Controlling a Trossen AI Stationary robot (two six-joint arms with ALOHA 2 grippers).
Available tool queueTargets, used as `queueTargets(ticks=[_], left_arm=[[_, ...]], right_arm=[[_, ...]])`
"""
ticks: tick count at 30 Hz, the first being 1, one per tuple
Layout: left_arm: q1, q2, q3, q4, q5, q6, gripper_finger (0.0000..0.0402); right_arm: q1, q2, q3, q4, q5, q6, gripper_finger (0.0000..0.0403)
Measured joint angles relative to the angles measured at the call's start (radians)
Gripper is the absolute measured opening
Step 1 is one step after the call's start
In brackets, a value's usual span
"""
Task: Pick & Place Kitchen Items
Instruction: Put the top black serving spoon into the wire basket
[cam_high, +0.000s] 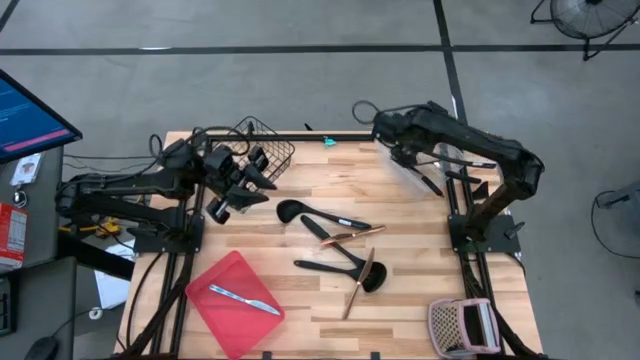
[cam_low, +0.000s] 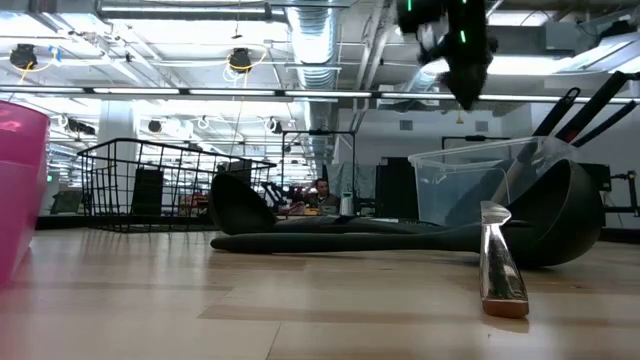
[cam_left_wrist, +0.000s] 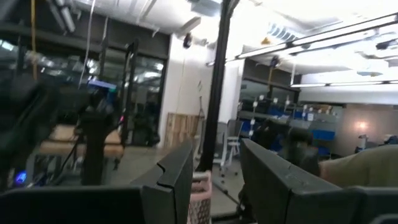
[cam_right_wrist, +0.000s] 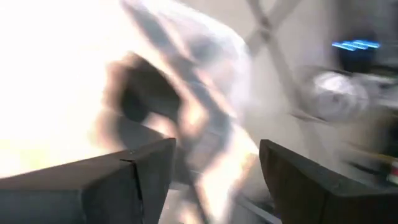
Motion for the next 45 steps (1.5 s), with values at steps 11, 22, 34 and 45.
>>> queueTargets(ticks=[11, 22, 34, 45], left_arm=[[0.008, -0.128, 0.0, -0.14, 0.001, 0.014, 0.0117], [0.008, -0.38, 0.001, -0.248, -0.009, 0.039, 0.0117], [0.008, -0.423, 0.0, -0.382, -0.042, 0.053, 0.0117], [0.008, -0.425, 0.0, -0.383, -0.042, 0.071, 0.0117]], right_arm=[[0.332, -0.015, 0.169, 0.162, -0.382, 0.119, 0.0228], [0.499, 0.214, 0.141, 0.37, -0.387, 0.086, 0.0228], [0.439, 0.463, 0.141, 0.386, -0.568, 0.022, 0.0228], [0.393, 0.603, 0.141, 0.415, -0.619, -0.037, 0.0216]])
